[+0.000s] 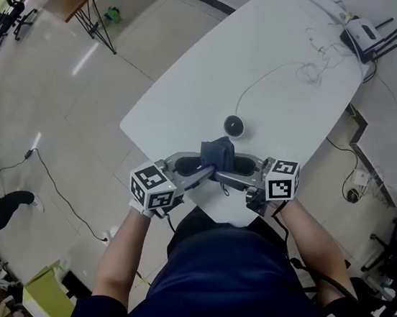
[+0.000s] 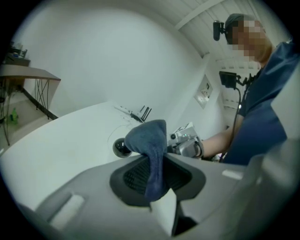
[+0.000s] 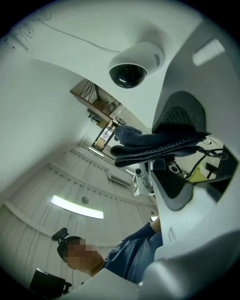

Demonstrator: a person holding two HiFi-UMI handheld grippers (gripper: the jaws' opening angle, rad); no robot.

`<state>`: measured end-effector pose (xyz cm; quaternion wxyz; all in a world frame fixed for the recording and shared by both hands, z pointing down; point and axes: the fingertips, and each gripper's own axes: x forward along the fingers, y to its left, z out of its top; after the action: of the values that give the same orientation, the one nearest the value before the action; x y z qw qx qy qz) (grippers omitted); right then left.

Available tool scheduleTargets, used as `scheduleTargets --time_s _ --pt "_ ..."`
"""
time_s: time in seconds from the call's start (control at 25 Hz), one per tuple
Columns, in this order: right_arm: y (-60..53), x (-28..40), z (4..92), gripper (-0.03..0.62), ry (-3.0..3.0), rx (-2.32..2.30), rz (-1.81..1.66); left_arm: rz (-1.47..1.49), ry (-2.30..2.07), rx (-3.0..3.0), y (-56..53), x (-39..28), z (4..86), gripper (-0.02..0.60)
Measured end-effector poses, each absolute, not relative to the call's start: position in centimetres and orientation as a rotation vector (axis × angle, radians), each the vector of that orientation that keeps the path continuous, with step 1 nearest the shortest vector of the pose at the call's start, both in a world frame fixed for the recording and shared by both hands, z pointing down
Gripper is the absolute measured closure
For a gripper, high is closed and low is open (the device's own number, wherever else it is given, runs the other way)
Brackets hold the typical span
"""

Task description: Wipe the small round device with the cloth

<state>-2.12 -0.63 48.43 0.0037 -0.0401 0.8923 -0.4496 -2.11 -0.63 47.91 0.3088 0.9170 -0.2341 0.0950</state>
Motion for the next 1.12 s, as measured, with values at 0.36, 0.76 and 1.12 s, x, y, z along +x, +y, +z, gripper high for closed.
scheduleTargets --time_s 0.36,0.76,1.12 --pt "-1.6 -1.5 50.0 0.501 2.922 -0.388 -1.321 0.167 -0.705 2.334 -0.5 -2.2 49.5 0.499" --pt "-4.9 -1.3 52.7 0.517 3.491 -0.883 -0.649 0.304 -1.082 2.213 0.3 -7.7 53.1 0.391" --pt "-9.4 0.8 51.8 0.517 3.257 -0.933 -0.994 0.181 -1.104 2.159 0.0 -7.0 51.0 0.411"
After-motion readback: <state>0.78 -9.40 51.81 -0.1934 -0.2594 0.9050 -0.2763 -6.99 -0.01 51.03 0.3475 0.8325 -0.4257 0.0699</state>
